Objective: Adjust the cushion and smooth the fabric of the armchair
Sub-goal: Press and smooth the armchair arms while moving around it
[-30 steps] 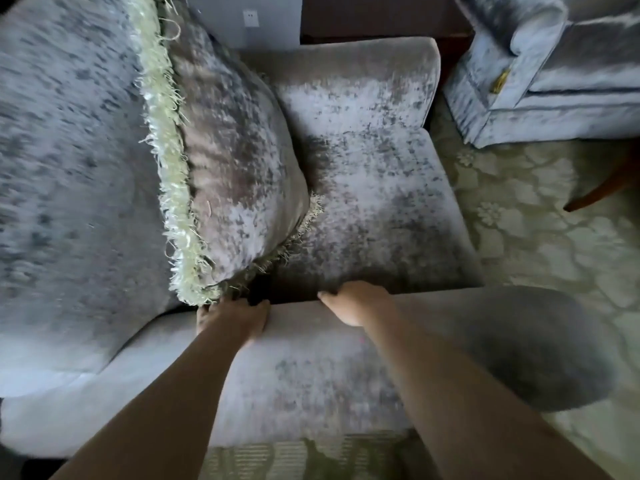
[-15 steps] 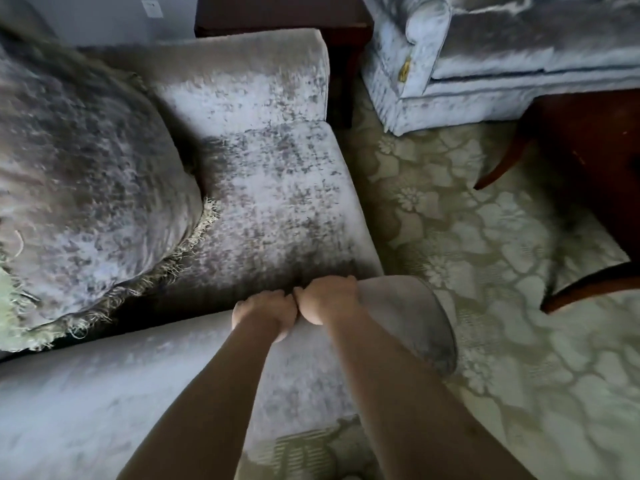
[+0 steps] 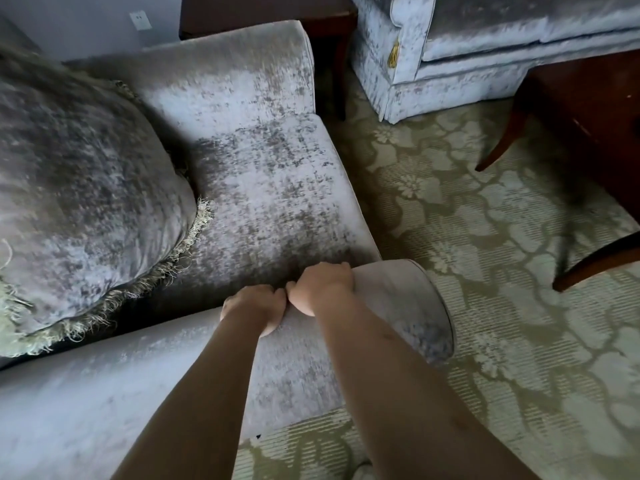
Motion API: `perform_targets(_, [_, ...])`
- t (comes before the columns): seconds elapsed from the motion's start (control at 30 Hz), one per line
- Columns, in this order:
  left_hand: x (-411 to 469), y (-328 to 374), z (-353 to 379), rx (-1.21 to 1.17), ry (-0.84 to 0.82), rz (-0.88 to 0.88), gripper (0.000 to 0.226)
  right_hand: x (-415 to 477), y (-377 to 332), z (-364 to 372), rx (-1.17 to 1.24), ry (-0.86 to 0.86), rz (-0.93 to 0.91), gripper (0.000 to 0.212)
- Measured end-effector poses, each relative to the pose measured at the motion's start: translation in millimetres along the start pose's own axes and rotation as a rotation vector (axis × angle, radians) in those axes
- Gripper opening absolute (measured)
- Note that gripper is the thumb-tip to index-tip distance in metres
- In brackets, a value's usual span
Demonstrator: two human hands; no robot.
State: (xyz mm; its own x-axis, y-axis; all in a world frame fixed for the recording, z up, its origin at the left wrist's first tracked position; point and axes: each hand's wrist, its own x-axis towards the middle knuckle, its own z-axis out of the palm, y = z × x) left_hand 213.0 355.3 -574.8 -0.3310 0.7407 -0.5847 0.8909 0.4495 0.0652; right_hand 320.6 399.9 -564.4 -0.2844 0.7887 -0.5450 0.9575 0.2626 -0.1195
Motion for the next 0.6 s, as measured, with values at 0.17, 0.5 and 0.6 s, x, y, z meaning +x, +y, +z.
perform_targets(0.17, [-8.5,0.7,2.3,0.067,0.001,0.017,0.048,-9.4,3.6,3.3,0.000,0.010,-0.012,0.055])
perform_targets(0.5, [-29.8,-8.1,15.2,-0.070,0.221,0.034,0.057,-32.0,1.5,1.6,0.100,0.087,-0.027,0.053])
perform_targets(0.6, [-45.0,-6.2,7.6,0.024,0.126,-0.040,0.063,-40.3,-14.5,-4.5,-0.020,0.010,-0.062,0.056])
